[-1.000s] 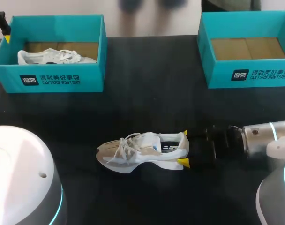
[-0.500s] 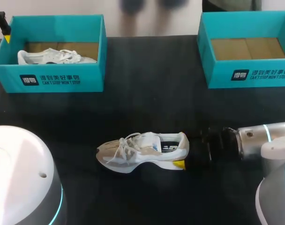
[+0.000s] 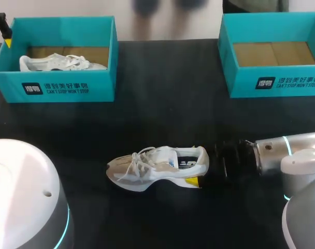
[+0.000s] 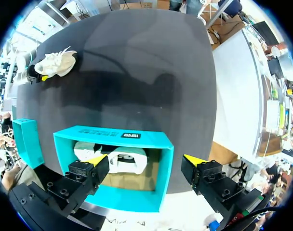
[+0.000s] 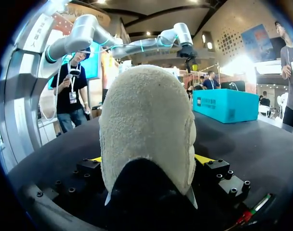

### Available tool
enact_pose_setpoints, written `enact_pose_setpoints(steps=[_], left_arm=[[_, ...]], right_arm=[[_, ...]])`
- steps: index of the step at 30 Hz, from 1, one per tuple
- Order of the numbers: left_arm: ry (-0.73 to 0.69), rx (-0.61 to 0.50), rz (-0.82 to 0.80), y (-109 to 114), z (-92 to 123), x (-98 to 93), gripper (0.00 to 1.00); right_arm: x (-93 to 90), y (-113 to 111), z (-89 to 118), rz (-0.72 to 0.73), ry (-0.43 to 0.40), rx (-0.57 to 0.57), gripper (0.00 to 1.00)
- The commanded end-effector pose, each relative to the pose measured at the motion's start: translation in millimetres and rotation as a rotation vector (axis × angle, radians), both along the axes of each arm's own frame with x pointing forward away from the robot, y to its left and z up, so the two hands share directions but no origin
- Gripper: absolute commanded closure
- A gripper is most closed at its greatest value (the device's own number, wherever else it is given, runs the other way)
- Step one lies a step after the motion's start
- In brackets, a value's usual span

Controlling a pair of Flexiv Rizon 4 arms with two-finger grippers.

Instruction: Take the shoe out of the shoebox, open the shoe tongue, remove and reinsert the insole, then place the shoe into the shoebox

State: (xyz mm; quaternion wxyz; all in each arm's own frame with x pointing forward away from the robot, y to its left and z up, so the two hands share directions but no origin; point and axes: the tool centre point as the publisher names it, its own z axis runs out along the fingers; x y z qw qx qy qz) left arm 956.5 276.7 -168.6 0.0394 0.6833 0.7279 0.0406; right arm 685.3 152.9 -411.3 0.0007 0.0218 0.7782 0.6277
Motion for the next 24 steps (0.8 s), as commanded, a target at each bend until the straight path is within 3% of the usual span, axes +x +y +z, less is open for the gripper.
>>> enact_pose_setpoints(steps=[1, 16, 17, 18, 19, 20, 24], left_arm=[[-0.002, 0.003, 0.0, -0.3, 0.3, -1.3, 0.0], [-0.002, 0.003, 0.0, -0.3, 0.3, -1.3, 0.0], [-0.002, 0.003, 0.0, -0.3, 0.3, -1.3, 0.0], [-0.002, 0.003, 0.0, -0.3, 0.3, -1.3, 0.0], [-0.002, 0.003, 0.0, -0.3, 0.3, -1.3, 0.0], [-0.002, 0.003, 0.0, -0.3, 0.3, -1.3, 0.0], [-0.002, 0.003, 0.0, -0.3, 0.3, -1.3, 0.0]], right_arm=[[2.5, 4.0, -2.9, 0.003, 0.0, 0.002, 0.0], [2.8, 10.1, -6.9, 0.021, -0.01, 0.019, 0.0], [3.0, 10.3, -6.7, 0.023, -0.011, 0.018, 0.24], [3.2, 10.4, -6.3, 0.025, -0.012, 0.017, 0.59], [3.4, 10.3, -6.0, 0.028, -0.015, 0.014, 0.84], [3.6, 10.2, -5.7, 0.029, -0.016, 0.013, 1.0], [4.3, 8.4, -4.9, 0.04, -0.02, 0.018, 1.0]])
